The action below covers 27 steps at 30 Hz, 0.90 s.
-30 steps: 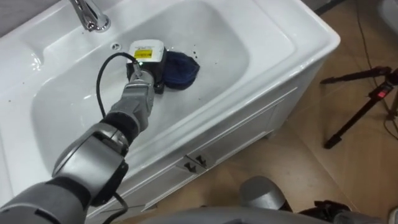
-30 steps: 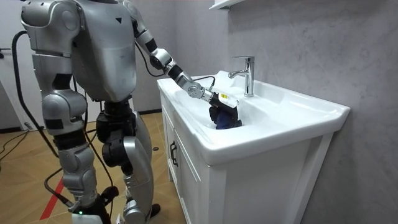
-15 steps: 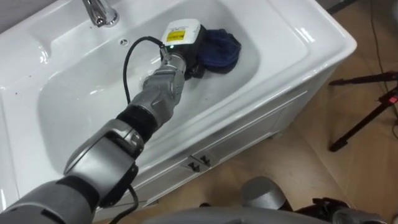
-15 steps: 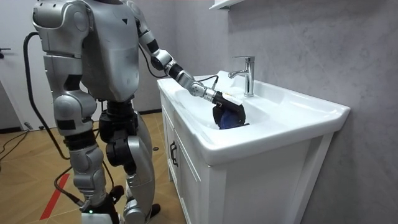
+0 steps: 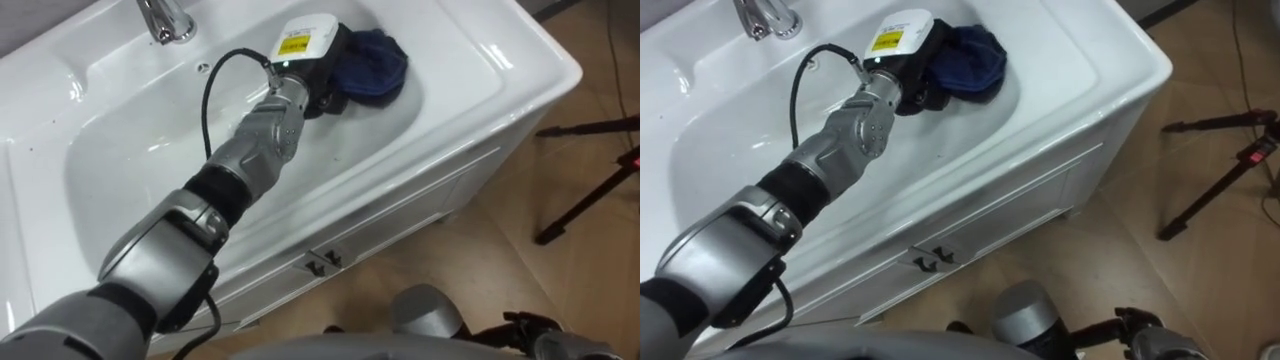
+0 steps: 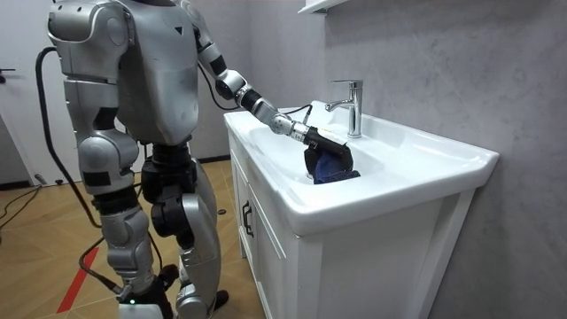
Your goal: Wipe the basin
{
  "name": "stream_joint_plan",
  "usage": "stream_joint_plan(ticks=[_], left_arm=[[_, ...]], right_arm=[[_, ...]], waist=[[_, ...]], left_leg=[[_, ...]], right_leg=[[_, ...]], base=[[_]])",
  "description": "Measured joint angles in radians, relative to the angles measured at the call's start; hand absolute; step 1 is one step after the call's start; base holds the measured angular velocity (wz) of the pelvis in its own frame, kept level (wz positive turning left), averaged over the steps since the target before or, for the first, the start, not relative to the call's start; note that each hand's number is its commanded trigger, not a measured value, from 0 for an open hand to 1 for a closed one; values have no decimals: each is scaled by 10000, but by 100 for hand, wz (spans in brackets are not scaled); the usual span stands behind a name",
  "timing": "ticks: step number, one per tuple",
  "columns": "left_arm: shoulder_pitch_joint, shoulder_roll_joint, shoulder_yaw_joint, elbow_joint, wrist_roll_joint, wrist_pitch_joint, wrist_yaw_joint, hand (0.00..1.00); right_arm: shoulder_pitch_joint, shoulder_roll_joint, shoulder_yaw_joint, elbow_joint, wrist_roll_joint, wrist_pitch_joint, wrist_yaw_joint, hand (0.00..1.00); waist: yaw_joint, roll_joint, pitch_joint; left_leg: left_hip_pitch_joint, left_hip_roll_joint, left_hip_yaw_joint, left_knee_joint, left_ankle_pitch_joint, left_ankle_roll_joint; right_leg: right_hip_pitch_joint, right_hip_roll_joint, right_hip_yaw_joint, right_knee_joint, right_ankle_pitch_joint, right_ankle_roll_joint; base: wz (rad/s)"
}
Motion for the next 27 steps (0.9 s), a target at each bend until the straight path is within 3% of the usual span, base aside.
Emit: stream_joint_plan(ticks=[2,8,22,27], left_arm=[[0,-18,4,0,-208,-202,-15,100],[0,-9,15,2,-266,-375,-20,100],[1,211,-32,42,-38,-356,-344,100],[34,366,24,1118,192,-356,-444,100]], right_arm=[[159,-10,-1,-9,-2,-2,-5,0],[247,-9,-7,-16,-12,14,6,0],[193,-27,-358,-268,-103,332,180,0],[147,-35,-795,-295,-92,532,292,0]], waist=[[103,-16,11],[143,-65,40],[136,-139,53],[154,-239,54]], left_leg=[[35,3,24,-2,0,0],[59,6,64,-6,0,0],[140,-17,103,-51,0,1],[373,-21,232,-57,-1,0]], right_leg=[[19,-1,5,19,0,0],[22,-4,11,32,0,0],[67,-20,37,53,-1,1],[109,-20,261,230,-97,-16]], base=[[-2],[0],[0],[-13]])
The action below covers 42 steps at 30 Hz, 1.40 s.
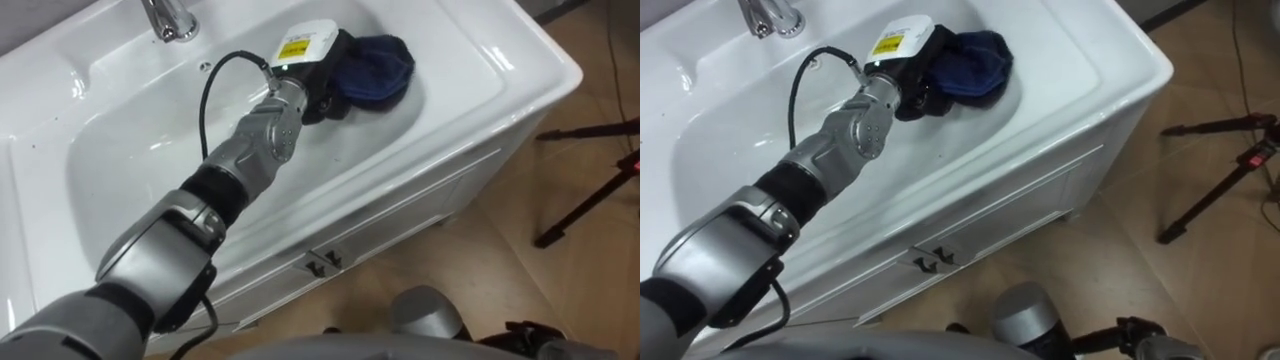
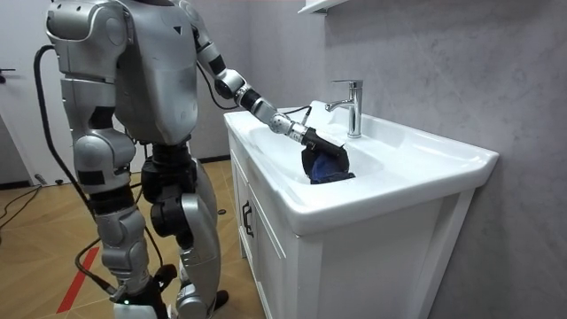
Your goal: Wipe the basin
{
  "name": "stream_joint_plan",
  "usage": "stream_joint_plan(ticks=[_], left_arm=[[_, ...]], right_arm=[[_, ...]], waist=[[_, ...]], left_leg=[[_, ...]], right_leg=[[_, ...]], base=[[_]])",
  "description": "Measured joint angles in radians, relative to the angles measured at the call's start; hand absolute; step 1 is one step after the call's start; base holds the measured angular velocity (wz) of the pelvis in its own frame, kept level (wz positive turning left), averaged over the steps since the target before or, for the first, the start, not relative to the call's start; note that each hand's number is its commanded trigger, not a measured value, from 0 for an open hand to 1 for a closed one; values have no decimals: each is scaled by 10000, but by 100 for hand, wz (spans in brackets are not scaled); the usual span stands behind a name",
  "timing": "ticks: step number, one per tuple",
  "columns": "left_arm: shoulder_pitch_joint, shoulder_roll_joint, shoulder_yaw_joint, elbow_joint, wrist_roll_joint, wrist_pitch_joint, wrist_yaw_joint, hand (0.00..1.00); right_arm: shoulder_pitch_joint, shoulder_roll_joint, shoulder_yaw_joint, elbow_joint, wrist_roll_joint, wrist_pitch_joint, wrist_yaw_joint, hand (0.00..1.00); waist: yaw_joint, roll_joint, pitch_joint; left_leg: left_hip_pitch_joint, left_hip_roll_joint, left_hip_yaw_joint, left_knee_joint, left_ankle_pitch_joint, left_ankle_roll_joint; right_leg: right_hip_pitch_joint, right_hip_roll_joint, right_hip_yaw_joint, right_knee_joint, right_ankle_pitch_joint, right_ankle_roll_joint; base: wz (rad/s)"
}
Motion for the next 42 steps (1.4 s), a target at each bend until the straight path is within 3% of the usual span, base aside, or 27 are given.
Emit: stream_joint_plan(ticks=[7,11,15,17,21,22,29,33,38,42], left_arm=[[35,302,280,1266,183,48,69,100],[696,495,1218,1706,330,200,7,100],[1092,857,1511,2060,367,379,24,100],[1395,1127,1783,2072,439,440,21,100],[1615,1508,2205,2267,747,631,-72,100],[1720,1648,2241,2278,749,774,-88,100],[2163,1748,3064,2233,1142,898,-267,100],[2360,1904,3297,2157,1215,896,-278,100],[3343,1928,4572,996,1561,686,-268,100],[3831,1934,4645,234,1564,683,-275,100]], right_arm=[[109,-49,-247,-171,-11,207,-50,0],[410,-160,-462,-264,2,232,-111,0],[680,-184,-548,-419,1,340,-269,0],[764,-194,-935,-433,-13,350,-295,0],[843,-186,-1332,-443,-521,379,-272,0],[801,-190,-1416,-455,-663,424,-257,0],[1007,-310,-1840,-518,-756,424,-262,0],[1155,-308,-1964,-854,-768,400,-331,0],[1264,-310,-2207,-1070,-1288,308,-484,0],[1304,-305,-2208,-1099,-1661,325,-470,0]], waist=[[42,-88,-31],[370,-50,-224],[562,-32,-265],[712,58,-343],[853,69,-354],[864,121,-391],[1348,360,-538],[1525,462,-498],[1860,562,-496],[1951,561,-496]], left_leg=[[116,39,50,-3,0,-1],[333,108,251,-77,4,-12],[449,119,172,-90,19,-36],[489,134,166,-115,19,-37],[636,119,162,-135,20,-38],[633,122,135,-134,20,-38],[668,142,-85,-81,20,-38],[872,139,-73,-158,20,-46],[953,135,-111,-311,11,-105],[959,109,-152,-320,12,-106]], right_leg=[[16,47,97,99,-4,-16],[78,124,306,96,28,-70],[233,143,255,70,39,-88],[312,150,228,-52,99,-79],[475,147,247,-63,114,-61],[496,159,238,-82,115,-55],[829,176,-18,-416,225,-55],[1061,199,-10,-567,230,-59],[1130,199,-74,-729,258,-94],[1189,176,-101,-811,259,-97]], base=[[-5],[-18],[3],[0],[1],[6],[10],[0],[-4],[1]])
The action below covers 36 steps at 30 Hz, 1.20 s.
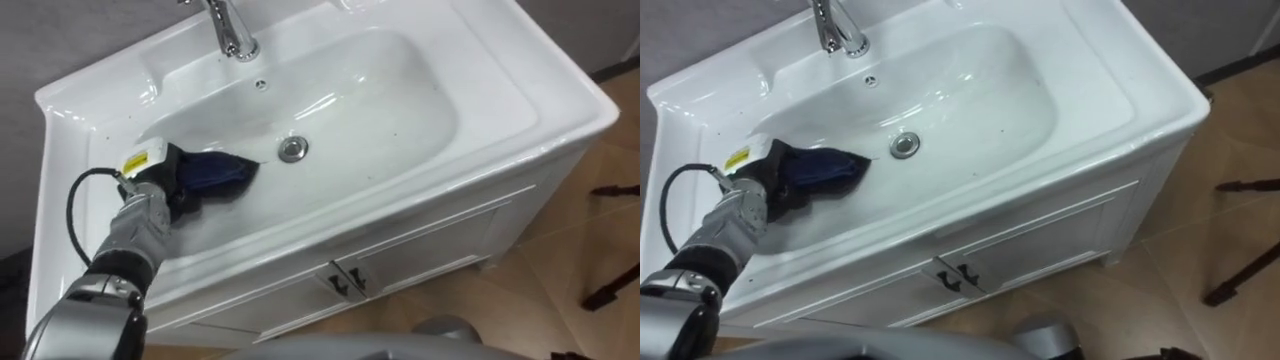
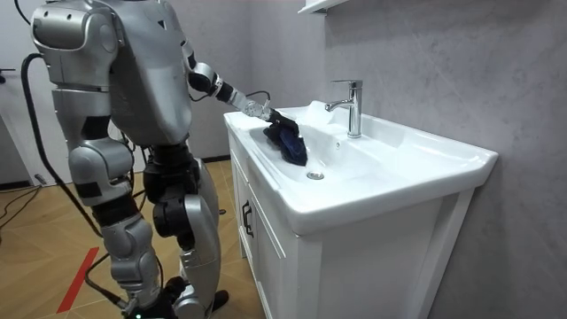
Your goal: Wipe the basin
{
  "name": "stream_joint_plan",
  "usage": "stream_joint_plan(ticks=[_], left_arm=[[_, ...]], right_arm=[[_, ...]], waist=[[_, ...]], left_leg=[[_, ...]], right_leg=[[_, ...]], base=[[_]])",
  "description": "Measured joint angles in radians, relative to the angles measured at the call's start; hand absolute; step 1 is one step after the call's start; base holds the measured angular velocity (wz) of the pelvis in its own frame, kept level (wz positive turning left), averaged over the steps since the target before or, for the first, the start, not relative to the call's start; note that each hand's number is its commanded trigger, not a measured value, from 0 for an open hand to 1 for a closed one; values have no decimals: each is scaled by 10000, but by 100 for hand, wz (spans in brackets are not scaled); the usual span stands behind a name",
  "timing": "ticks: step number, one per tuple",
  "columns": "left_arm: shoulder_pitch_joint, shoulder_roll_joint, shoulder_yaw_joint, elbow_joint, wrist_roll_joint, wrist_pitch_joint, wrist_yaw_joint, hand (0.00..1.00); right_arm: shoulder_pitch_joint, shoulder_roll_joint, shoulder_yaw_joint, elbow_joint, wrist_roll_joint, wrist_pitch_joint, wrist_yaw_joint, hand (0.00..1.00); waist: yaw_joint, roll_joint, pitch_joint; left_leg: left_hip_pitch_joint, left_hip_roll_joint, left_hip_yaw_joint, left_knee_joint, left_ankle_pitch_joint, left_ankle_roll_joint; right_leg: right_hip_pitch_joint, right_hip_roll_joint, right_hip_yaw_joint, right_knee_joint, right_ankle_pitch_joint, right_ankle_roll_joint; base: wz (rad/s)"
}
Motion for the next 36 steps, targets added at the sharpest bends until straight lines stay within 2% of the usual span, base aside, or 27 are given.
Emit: stream_joint_plan(ticks=[2,9,11,13,15,18,21,24,28,32,36], left_arm=[[340,10,80,-422,63,-3,-46,100],[537,14,148,-842,38,-39,-351,100],[539,13,157,-961,-72,-121,-314,100],[561,14,178,-1145,-69,-212,-221,100],[561,14,195,-1335,-67,-285,-166,100],[644,14,280,-1894,-62,-344,-118,100],[653,14,296,-2191,-185,-398,39,100],[676,11,295,-2604,-684,-413,68,100],[704,12,490,-3933,-882,-250,325,100],[765,10,766,-4919,-1038,-274,1092,100],[944,9,963,-5768,-1242,-276,1399,100]], right_arm=[[56,25,0,-126,-562,11,12,0],[50,28,16,-125,-967,-59,-117,0],[9,64,40,-144,-926,-146,-324,0],[-109,68,53,-139,-911,-190,-424,0],[-172,91,53,-144,-907,-278,-471,0],[-240,236,139,-126,-911,-431,-556,0],[-255,419,233,-130,-810,-498,-599,0],[-242,482,383,-62,-493,-556,-566,0],[-146,601,640,-15,-73,-584,-576,0],[-235,660,952,582,182,-901,-647,0],[-313,671,1247,912,191,-918,-663,0]], waist=[[22,-12,-6],[418,-41,-13],[521,-138,-22],[610,-225,-17],[769,-359,-14],[823,-617,-30],[874,-739,-82],[917,-820,-32],[1088,-920,33],[1124,-940,43],[1131,-943,45]], left_leg=[[83,-12,-25,-10,-1,0],[396,-16,-200,-163,0,-2],[399,-37,-440,-193,11,-23],[379,-39,-502,-226,34,-60],[341,-38,-548,-214,37,-65],[176,-43,-753,-130,36,-82],[127,-81,-965,-99,29,-102],[106,-92,-1025,18,-18,-162],[-9,-135,-1324,93,-28,-172],[58,-192,-1441,92,-28,-171],[82,-199,-1479,91,-28,-171]], right_leg=[[156,2,3,-149,4,-7],[546,46,-17,-457,56,-72],[629,49,-176,-455,54,-82],[628,58,-248,-467,54,-89],[623,56,-322,-476,44,-105],[632,66,-542,-618,46,-122],[715,55,-716,-647,47,-123],[831,43,-841,-663,48,-114],[876,32,-1102,-689,50,-109],[1019,13,-1146,-831,45,-65],[1085,10,-1215,-810,44,-64]], base=[[0],[-2],[15],[13],[13],[24],[18],[15],[18],[8],[4]])
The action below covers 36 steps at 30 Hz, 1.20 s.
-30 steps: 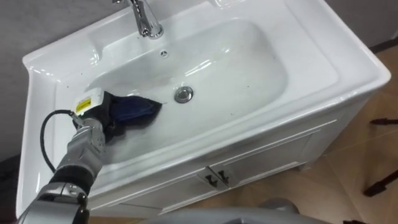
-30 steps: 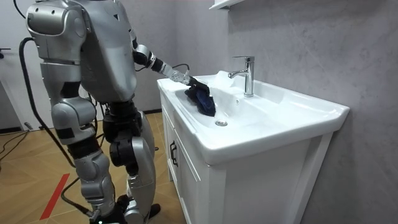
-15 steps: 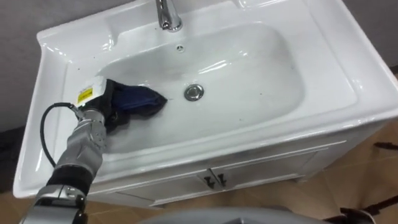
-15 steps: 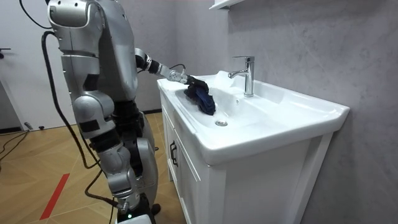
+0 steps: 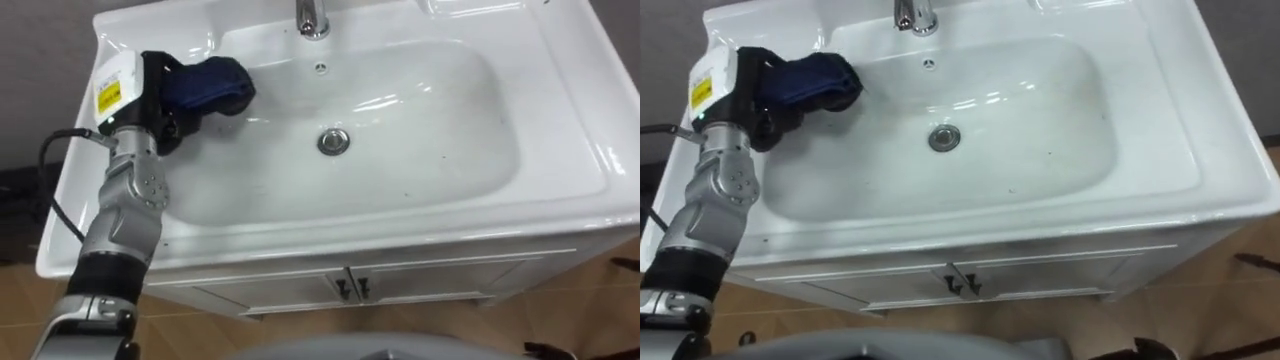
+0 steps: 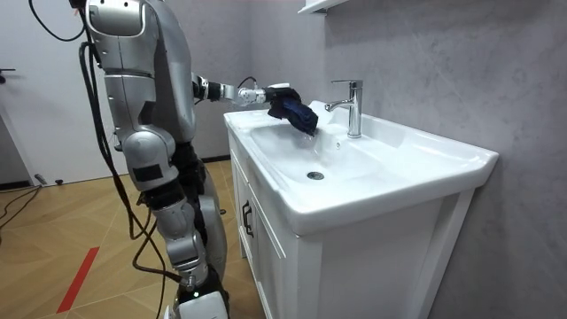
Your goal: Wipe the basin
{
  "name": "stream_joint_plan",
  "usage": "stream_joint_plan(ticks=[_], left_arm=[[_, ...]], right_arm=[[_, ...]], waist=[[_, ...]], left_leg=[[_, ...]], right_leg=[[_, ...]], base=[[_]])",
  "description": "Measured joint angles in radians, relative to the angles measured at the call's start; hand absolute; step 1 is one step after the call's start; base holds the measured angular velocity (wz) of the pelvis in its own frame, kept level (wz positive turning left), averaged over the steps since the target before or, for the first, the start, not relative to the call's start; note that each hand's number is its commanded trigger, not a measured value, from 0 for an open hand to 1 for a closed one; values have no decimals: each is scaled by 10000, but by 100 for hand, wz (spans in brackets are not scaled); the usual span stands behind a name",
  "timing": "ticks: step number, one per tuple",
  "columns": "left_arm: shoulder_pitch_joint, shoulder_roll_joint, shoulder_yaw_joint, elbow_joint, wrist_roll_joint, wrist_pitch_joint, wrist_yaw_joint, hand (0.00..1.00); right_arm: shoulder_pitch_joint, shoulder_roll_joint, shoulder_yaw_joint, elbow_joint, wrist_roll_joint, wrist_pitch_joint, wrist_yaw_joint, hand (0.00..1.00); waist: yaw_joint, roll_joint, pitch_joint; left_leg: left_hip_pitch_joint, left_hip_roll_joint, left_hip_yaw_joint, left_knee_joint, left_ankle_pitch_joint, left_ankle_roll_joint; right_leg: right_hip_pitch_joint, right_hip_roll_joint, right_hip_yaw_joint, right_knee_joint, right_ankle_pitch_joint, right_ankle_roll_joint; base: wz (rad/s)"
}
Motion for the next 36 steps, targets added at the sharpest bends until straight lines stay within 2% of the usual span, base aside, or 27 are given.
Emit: stream_joint_plan(ticks=[6,9,11,14,19,22,25,29,36], left_arm=[[70,1,107,-1094,5,-53,193,100],[247,5,128,-1630,3,-79,682,100],[385,5,131,-1920,4,-141,890,100],[540,5,277,-1939,2,-163,1006,100],[728,6,716,-1893,16,-143,1286,100],[833,6,931,-1892,25,-111,1511,100],[886,6,1026,-1892,28,67,1541,100],[1270,6,1188,-1890,27,276,1560,100],[1956,5,1314,-1888,20,373,1556,100]], right_arm=[[68,0,159,187,-22,57,30,0],[24,2,215,175,-25,55,27,0],[-1,7,376,164,-24,55,11,0],[-9,15,602,160,-28,54,28,0],[70,35,653,82,-21,76,27,0],[142,52,651,82,-34,121,28,0],[157,57,649,83,-34,154,33,0],[159,99,649,91,-32,159,37,0],[189,103,649,94,-71,265,163,0]], waist=[[211,-115,57],[283,-197,24],[452,-272,-3],[552,-341,-75],[763,-361,-60],[778,-426,-13],[896,-425,-10],[980,-363,-35],[999,-171,-25]], left_leg=[[66,-9,-63,-4,1,-1],[63,-25,-95,-5,1,-1],[64,-25,-96,-6,1,-1],[66,-25,-106,-6,1,-1],[65,-40,-148,-8,1,-1],[52,-81,-280,-2,0,-1],[-27,-119,-359,38,0,0],[-31,-133,-421,40,0,1],[-60,-149,-539,63,0,0]], right_leg=[[87,5,-19,-18,-3,-4],[90,-4,-33,-24,-7,3],[93,-4,-35,-113,-7,3],[117,1,-45,-137,-4,1],[159,0,-100,-153,-2,1],[232,-17,-251,-182,-5,7],[222,-37,-337,-184,-19,30],[233,-42,-349,-187,-21,34],[236,-39,-410,-183,-52,39]], base=[[0],[1],[0],[0],[4],[15],[9],[0],[3]])
